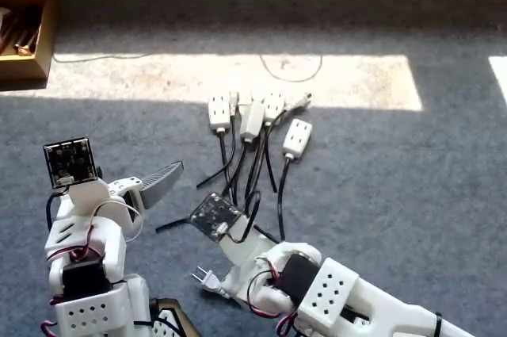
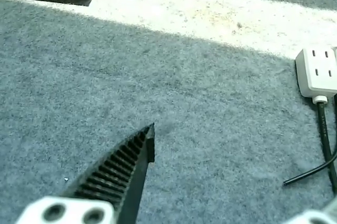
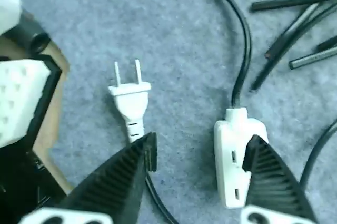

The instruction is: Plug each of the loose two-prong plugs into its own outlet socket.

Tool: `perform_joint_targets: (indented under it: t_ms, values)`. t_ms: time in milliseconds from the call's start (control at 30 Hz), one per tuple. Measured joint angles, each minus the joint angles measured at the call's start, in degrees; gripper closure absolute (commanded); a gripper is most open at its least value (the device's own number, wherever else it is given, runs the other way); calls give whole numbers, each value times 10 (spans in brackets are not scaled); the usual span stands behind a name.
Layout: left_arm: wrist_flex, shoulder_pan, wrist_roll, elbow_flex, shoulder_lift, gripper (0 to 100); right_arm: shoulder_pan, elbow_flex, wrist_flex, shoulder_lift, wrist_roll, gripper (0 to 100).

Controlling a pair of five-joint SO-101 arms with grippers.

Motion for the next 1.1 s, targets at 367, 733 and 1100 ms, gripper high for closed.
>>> perform_joint_targets:
  t_ms: [367,733,1100]
  values:
    - [0,0,0,8,1,473,-109,56,-50,1,0,742]
    - [-4,5,0,11,1,473,-105,145,-174,1,0,742]
    - [-4,5,0,11,1,473,-73,145,-177,3,-1,743]
